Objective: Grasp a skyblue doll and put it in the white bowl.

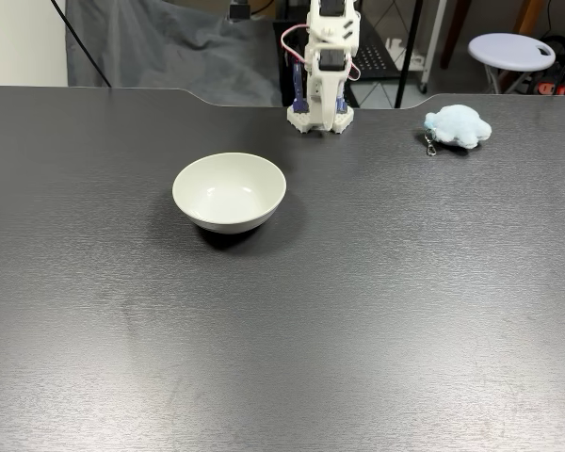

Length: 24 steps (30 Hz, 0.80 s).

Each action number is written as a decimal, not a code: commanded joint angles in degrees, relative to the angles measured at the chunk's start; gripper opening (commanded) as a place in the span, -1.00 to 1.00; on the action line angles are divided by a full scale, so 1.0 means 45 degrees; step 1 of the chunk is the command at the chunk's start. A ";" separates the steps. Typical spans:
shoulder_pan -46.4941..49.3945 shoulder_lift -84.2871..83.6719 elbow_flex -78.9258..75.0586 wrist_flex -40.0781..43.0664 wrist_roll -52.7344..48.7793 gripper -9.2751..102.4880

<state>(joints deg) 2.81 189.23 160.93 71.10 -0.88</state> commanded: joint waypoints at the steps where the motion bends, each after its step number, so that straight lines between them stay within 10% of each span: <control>1: 0.0039 -0.1758 -0.2344 0.0000 0.0020 -0.85; 24: -0.0703 -0.8691 -1.4023 0.0254 -0.0156 -0.85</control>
<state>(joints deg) 2.72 154.34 101.60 71.72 -0.88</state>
